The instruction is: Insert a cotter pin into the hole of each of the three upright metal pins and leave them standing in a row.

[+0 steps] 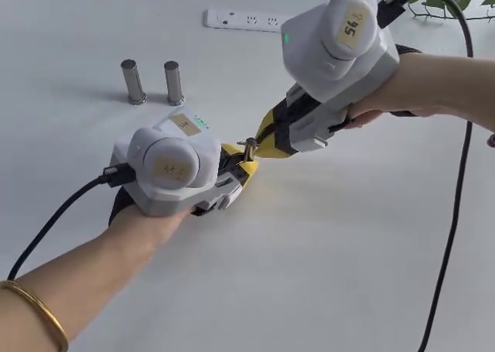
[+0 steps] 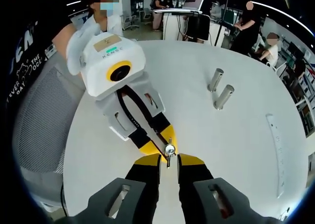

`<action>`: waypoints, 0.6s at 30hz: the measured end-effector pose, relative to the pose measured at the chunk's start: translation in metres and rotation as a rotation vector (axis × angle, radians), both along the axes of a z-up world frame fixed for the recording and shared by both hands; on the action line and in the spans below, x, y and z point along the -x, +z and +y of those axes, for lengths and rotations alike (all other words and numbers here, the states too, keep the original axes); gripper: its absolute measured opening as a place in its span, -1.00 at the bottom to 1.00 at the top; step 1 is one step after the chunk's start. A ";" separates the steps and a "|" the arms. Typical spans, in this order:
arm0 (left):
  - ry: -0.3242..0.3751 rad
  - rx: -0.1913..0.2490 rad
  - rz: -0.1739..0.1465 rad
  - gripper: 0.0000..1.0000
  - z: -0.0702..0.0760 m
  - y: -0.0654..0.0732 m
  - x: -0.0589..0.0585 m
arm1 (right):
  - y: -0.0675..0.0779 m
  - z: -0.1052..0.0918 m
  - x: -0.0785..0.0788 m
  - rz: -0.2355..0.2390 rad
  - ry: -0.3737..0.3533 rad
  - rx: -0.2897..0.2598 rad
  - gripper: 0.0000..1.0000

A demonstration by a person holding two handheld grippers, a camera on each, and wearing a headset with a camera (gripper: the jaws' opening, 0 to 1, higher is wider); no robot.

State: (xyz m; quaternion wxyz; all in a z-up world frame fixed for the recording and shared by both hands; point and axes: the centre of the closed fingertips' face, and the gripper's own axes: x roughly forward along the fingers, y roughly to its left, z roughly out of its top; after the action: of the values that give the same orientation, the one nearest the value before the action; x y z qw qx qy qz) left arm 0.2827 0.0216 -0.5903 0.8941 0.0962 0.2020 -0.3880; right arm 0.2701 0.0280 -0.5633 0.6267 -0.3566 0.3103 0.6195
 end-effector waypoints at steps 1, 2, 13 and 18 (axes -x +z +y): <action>0.001 0.001 0.000 -0.87 0.000 0.000 0.000 | 0.000 -0.001 0.000 -0.004 0.002 0.003 -0.83; 0.002 0.001 0.001 -0.87 0.000 0.000 0.000 | 0.001 -0.002 0.000 -0.005 0.001 0.005 -0.85; 0.021 0.007 0.003 -0.86 0.000 0.000 0.000 | 0.002 -0.014 0.000 -0.005 -0.022 0.019 -0.99; 0.031 0.008 0.003 -0.86 0.000 -0.001 0.000 | 0.000 -0.015 0.004 -0.001 -0.019 0.023 -1.00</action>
State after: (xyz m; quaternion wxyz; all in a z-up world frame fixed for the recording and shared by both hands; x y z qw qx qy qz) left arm 0.2828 0.0216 -0.5909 0.9001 0.0889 0.2033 -0.3749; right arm 0.2659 0.0135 -0.5637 0.6285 -0.3612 0.3203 0.6098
